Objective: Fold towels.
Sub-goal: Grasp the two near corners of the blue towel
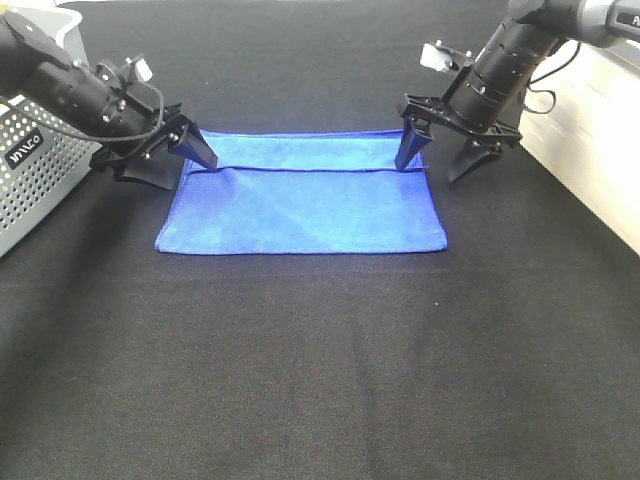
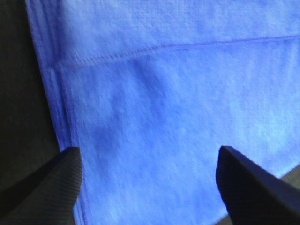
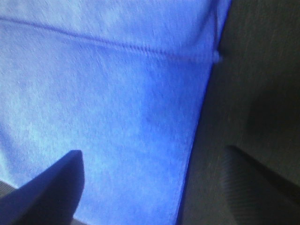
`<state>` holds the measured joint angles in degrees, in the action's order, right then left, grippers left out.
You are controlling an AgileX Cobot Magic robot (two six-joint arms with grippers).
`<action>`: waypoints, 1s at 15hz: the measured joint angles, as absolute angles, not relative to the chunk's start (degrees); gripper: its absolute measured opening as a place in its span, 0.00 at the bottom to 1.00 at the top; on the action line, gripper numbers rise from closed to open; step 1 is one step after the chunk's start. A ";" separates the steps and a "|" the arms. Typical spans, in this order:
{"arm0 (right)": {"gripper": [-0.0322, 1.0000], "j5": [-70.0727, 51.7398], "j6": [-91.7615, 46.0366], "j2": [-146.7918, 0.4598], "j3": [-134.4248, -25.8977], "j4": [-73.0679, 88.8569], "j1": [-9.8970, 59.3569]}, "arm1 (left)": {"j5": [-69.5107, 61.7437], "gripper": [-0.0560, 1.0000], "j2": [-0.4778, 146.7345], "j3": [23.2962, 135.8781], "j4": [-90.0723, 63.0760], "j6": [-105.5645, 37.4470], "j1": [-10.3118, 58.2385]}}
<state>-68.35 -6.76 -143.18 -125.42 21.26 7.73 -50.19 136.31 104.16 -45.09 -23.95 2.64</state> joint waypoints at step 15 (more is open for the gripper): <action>0.66 -48.01 -5.61 -125.25 -87.61 18.05 7.73 | -37.53 0.76 123.19 78.50 -44.35 -24.87 3.50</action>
<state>-48.01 -5.61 -125.25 -87.61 18.05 7.73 -37.53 123.19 78.50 -44.35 -24.87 3.50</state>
